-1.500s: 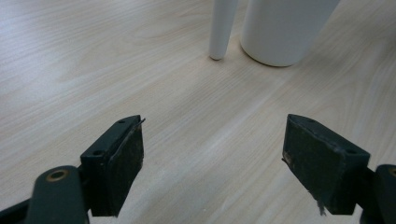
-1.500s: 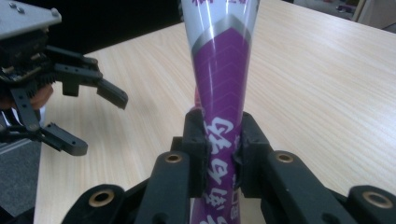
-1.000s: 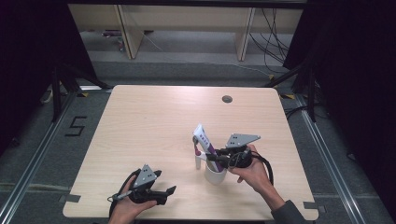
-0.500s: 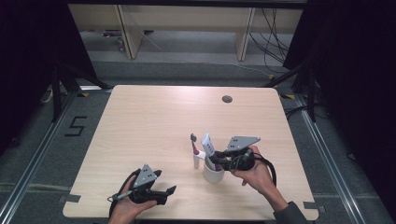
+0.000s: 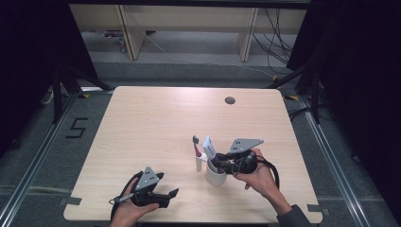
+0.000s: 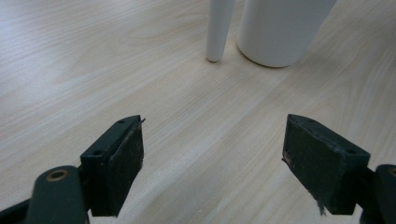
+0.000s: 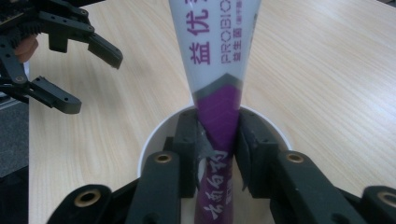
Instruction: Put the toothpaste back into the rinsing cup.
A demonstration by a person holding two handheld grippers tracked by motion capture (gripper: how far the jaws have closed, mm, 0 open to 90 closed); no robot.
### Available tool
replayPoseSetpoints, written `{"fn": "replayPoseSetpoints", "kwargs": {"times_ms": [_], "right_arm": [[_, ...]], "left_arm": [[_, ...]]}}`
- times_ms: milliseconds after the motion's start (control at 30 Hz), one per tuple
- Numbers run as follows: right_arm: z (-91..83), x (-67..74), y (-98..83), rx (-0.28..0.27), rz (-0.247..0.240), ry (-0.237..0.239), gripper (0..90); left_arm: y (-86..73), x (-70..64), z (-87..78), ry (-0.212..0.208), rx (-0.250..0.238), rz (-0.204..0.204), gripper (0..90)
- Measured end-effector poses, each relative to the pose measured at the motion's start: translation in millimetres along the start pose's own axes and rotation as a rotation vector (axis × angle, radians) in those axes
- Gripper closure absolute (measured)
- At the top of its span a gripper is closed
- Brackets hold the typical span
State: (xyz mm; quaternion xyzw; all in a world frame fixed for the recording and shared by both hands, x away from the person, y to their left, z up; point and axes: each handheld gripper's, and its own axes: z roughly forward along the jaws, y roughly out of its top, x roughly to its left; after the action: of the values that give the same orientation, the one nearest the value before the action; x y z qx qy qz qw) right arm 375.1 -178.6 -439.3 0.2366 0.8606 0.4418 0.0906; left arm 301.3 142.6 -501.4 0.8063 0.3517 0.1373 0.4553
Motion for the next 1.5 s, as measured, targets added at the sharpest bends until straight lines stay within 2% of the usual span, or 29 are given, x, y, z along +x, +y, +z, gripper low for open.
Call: {"fn": "replayPoseSetpoints", "kwargs": {"times_ms": [200,233,333,367,433,467,500,533,600,633,700,733,833,867,933,1067,1233,1300,1400,1433,1467,1500], "right_arm": [[-0.8,0.2,-0.4,-0.010,0.005,0.001,65.7],[-1.1,-1.4,-0.2,-0.016,-0.020,-0.017,65.2],[-1.8,-2.1,-0.1,-0.025,-0.027,-0.018,62.9],[-2.6,-1.9,0.0,-0.015,-0.008,-0.011,62.6],[-2.6,-2.8,-0.1,-0.021,-0.018,-0.013,61.8],[-3.2,-1.6,-0.2,-0.024,-0.003,-0.020,61.6],[-3.1,-3.3,0.0,-0.031,-0.017,-0.029,61.2],[-3.4,-2.2,-0.4,-0.019,0.013,-0.020,61.0],[-3.6,-4.0,-0.6,-0.018,0.003,-0.013,61.0],[-3.7,-4.8,-0.7,-0.026,-0.017,-0.023,61.0],[-5.2,-3.6,-0.7,-0.024,0.020,-0.026,60.1],[-5.3,-4.9,-0.5,-0.026,0.008,-0.024,59.8],[-7.9,-5.3,-0.5,-0.033,0.011,-0.023,56.5],[-9.7,-6.1,-0.1,-0.041,0.001,-0.032,55.4],[-12.9,-5.1,0.3,-0.049,0.023,-0.016,54.6],[-24.5,-8.0,1.9,-0.080,0.001,-0.044,51.8],[-34.0,-13.2,-2.7,-0.073,0.050,-0.054,50.5],[-37.6,-15.1,-5.5,-0.079,0.068,-0.076,48.2],[-42.6,-17.4,-9.8,-0.078,0.102,-0.087,45.6],[-44.3,-20.9,-11.4,-0.086,0.077,-0.106,44.0],[-46.3,-21.9,-12.9,-0.080,0.092,-0.108,42.8],[-47.5,-21.4,-14.8,-0.083,0.123,-0.109,42.0]], "left_arm": [[0.0,-0.4,-0.2,0.004,0.003,0.001,19.8],[-0.8,-0.2,0.4,-0.004,-0.005,0.002,19.8],[0.0,-0.2,0.3,0.001,0.000,0.002,19.8],[0.1,-0.2,0.0,0.000,0.001,0.003,19.8],[-0.8,-0.2,0.4,-0.004,-0.007,0.007,19.8],[-0.6,-0.2,0.6,-0.003,-0.007,0.005,19.8],[0.1,-0.1,0.0,0.000,0.002,0.004,19.8],[0.1,-0.2,0.0,0.000,0.001,0.004,19.8],[-0.5,-0.1,0.0,-0.004,-0.002,0.009,19.8],[-0.3,-0.2,0.1,-0.004,-0.004,0.008,19.8],[0.3,-0.2,-0.1,0.000,0.002,0.005,19.8],[-0.2,-0.2,0.2,-0.003,-0.004,0.006,19.8],[-0.3,-0.6,0.6,-0.003,-0.013,0.002,19.8],[0.4,-0.1,-0.3,0.000,0.001,0.007,19.8],[-0.2,-0.7,0.2,-0.002,-0.011,0.001,19.8],[0.2,0.0,-0.3,0.001,0.000,0.006,19.8],[0.2,-0.7,0.0,0.001,-0.006,0.001,19.8],[-0.2,-0.8,-0.1,0.000,-0.012,-0.002,19.8],[0.6,0.3,-1.5,0.012,0.004,0.008,19.8],[0.7,1.6,-1.8,0.012,0.011,0.019,19.8],[0.4,-0.1,-1.0,0.004,-0.007,-0.001,19.7],[0.2,-0.1,-1.1,0.004,-0.006,0.000,19.7]]}}
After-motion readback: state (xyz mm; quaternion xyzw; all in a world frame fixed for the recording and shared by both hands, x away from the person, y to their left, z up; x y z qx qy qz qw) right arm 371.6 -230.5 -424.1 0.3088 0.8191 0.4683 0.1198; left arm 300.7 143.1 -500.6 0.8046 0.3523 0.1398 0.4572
